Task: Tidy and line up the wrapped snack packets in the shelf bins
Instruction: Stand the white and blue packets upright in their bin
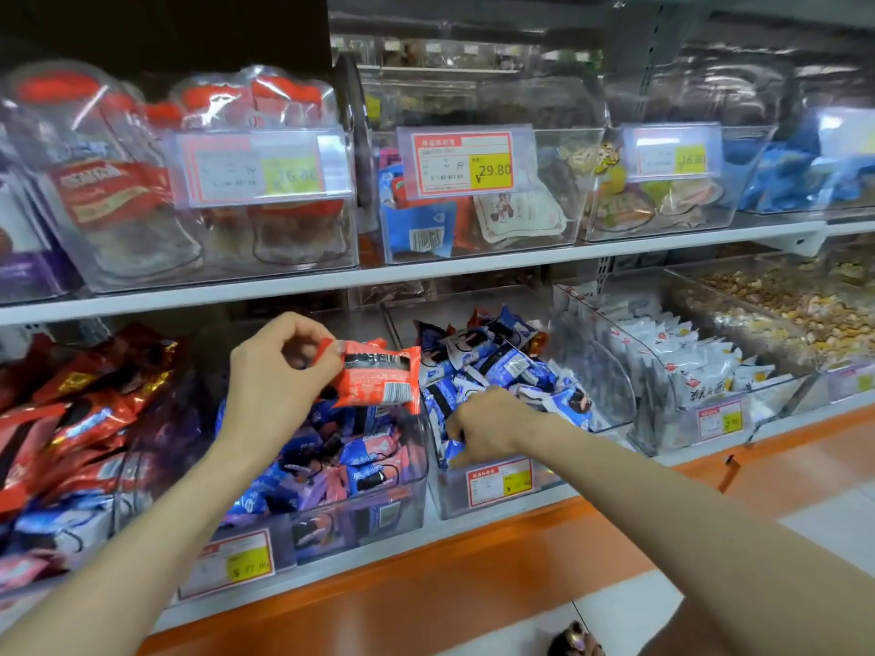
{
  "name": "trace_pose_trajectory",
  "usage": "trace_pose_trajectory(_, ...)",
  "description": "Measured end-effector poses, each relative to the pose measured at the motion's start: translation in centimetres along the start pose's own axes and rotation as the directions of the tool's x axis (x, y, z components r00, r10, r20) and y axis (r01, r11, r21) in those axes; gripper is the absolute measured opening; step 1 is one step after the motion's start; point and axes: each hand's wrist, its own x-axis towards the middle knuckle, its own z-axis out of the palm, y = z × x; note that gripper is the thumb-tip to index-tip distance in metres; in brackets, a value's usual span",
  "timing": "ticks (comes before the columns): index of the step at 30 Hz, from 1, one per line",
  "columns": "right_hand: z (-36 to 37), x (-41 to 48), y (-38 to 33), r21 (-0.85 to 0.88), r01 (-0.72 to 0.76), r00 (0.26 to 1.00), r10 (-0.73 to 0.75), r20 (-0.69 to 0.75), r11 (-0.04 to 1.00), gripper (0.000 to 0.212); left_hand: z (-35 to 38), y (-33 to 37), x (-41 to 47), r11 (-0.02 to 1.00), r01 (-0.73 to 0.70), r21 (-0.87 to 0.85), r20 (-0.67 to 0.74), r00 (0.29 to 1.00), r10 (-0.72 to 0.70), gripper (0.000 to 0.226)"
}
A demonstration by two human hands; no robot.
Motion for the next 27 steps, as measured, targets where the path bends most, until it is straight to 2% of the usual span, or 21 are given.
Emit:
trace_pose_trajectory(2, -0.6, 0.1, 0.4, 0.036, -0.026, 1.000, 0.025, 0.018, 0.999, 0.041, -0.1, -0.2, 0.1, 1.000, 0.002, -0.017, -0.006, 1.000, -0.002, 0.016)
trace_pose_trajectory(4, -2.3, -0.5, 1.9, 0.262, -0.080, 0.997, 0.073, 0.037, 0.962, 0.043, -0.4, -0.6, 0.2, 0.999, 0.007, -0.046, -0.029, 1.000, -0.008, 0.019)
trace_pose_trajectory(5, -3.3, -1.1, 2.8, 0.421, -0.105, 0.994, 0.109, 0.014, 0.901, 0.043, -0.5, -0.8, 0.3, 0.998, 0.012, -0.067, -0.041, 0.999, -0.015, 0.021)
trace_pose_trajectory(7, -4.8, -1.4, 4.4, 0.695, -0.116, 0.965, 0.246, -0.090, 0.710, 0.039, -0.6, -1.0, 0.4, 0.994, 0.021, -0.106, -0.054, 0.998, -0.027, 0.022)
trace_pose_trajectory(8, -4.9, -1.0, 4.9, 0.770, -0.107, 0.931, 0.335, -0.145, 0.629, 0.034, -0.5, -1.0, 0.4, 0.993, 0.021, -0.116, -0.055, 0.998, -0.027, 0.022)
trace_pose_trajectory(9, -4.7, -0.5, 5.0, 0.797, -0.112, 0.895, 0.410, -0.179, 0.593, 0.029, -0.4, -1.0, 0.4, 0.992, 0.019, -0.124, -0.053, 0.998, -0.026, 0.022)
trace_pose_trajectory(10, -4.2, 0.2, 4.9, 0.779, -0.137, 0.868, 0.454, -0.204, 0.612, 0.029, -0.2, -1.0, 0.3, 0.992, 0.018, -0.128, -0.048, 0.999, -0.025, 0.022)
trace_pose_trajectory(12, -2.7, 1.4, 4.9, 0.653, -0.237, 0.844, 0.485, -0.228, 0.720, 0.046, 0.1, -1.0, 0.2, 0.992, 0.022, -0.126, -0.032, 0.999, -0.026, 0.021)
trace_pose_trajectory(13, -2.1, 1.7, 5.0, 0.582, -0.284, 0.832, 0.497, -0.246, 0.762, 0.048, 0.2, -1.0, 0.1, 0.993, 0.021, -0.120, -0.026, 0.999, -0.024, 0.020)
trace_pose_trajectory(15, -2.1, 1.4, 5.2, 0.548, -0.288, 0.816, 0.501, -0.289, 0.785, 0.045, 0.1, -0.9, -0.1, 0.994, 0.010, -0.106, -0.029, 0.999, -0.013, 0.020)
trace_pose_trajectory(18, -2.7, 0.8, 4.3, 0.551, -0.150, 0.820, 0.414, -0.394, 0.821, 0.035, -0.8, -1.0, -0.4, 0.995, -0.003, -0.095, -0.084, 0.996, -0.005, 0.020)
trace_pose_trajectory(21, -3.3, 0.5, 1.6, 0.530, 0.031, 0.838, 0.267, -0.476, 0.847, 0.025, -2.5, -1.5, -0.8, 0.996, -0.023, -0.081, -0.218, 0.976, 0.005, 0.024)
trace_pose_trajectory(23, -3.9, 0.6, -0.5, 0.496, 0.125, 0.839, 0.175, -0.515, 0.859, 0.023, -3.9, -2.2, -1.4, 0.998, -0.040, -0.040, -0.351, 0.936, 0.024, 0.025)
trace_pose_trajectory(27, -4.8, 1.2, -3.3, 0.411, 0.250, 0.820, 0.034, -0.572, 0.877, 0.019, -7.5, -3.9, -3.0, 0.998, -0.053, 0.018, -0.591, 0.805, 0.054, 0.014)
